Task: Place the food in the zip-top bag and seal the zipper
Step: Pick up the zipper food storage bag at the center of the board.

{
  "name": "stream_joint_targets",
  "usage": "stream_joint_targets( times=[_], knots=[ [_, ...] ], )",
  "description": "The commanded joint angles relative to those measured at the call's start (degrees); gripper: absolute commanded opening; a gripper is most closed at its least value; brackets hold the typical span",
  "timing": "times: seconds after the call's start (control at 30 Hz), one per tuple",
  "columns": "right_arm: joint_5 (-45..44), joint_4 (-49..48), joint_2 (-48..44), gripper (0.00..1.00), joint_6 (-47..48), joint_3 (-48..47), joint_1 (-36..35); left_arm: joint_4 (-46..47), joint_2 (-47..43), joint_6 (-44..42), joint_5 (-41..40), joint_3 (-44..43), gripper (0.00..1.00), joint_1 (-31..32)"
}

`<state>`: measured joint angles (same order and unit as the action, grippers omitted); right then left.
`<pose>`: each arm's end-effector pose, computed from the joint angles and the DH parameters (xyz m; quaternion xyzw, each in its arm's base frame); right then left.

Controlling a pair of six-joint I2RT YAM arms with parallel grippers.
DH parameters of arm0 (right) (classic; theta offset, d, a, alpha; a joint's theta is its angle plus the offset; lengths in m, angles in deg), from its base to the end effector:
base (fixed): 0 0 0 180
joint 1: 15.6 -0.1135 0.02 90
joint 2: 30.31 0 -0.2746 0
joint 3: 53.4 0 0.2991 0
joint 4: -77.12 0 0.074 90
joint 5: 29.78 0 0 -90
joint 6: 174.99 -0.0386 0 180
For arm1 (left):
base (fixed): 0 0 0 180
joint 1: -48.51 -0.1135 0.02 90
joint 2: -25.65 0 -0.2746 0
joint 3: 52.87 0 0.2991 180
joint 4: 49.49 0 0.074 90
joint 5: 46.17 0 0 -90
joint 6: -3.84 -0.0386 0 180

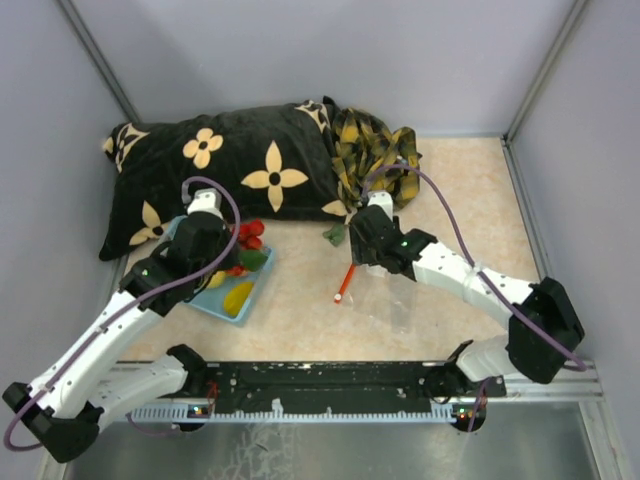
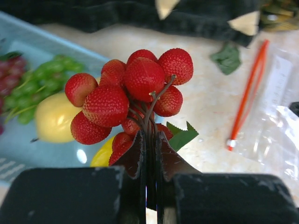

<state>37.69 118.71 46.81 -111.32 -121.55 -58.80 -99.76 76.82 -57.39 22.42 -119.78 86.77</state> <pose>0.2462 0.2109 0.2499 -0.0702 0.9229 0.0376 0.3767 0.1864 -0.1291 0.3462 -0.0142 0.8739 -0.1154 0.4720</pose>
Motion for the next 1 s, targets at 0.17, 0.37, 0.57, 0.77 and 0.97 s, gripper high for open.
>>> stream_joint_targets(
  times=[0.17, 0.37, 0.57, 0.77, 0.97],
  knots=[
    [0.2, -8.9, 5.2, 0.65, -1.4, 1.6, 0.4, -21.7, -3.6, 10.2, -6.8, -2.1, 0.0, -2.7],
    [-0.1, -9.5, 9.6, 0.65, -1.8, 0.5, 0.4, -19.8, -6.1, 13.7, -4.5, 3.0, 0.09, -2.7],
    [-2.8, -9.6, 14.9, 0.65, -3.1, -1.5, 0.4, -14.0, -9.0, 14.1, -2.3, 8.5, 0.2, -2.7],
    [-5.2, -11.4, 17.1, 0.65, -4.7, -2.6, 0.4, -13.3, -9.5, 13.5, -2.6, 8.4, 0.37, -2.8],
    [-7.6, -11.7, 22.7, 0.65, -5.9, -5.1, 1.1, -13.1, -12.2, 12.4, -2.8, 7.0, 0.63, -2.7]
  ],
)
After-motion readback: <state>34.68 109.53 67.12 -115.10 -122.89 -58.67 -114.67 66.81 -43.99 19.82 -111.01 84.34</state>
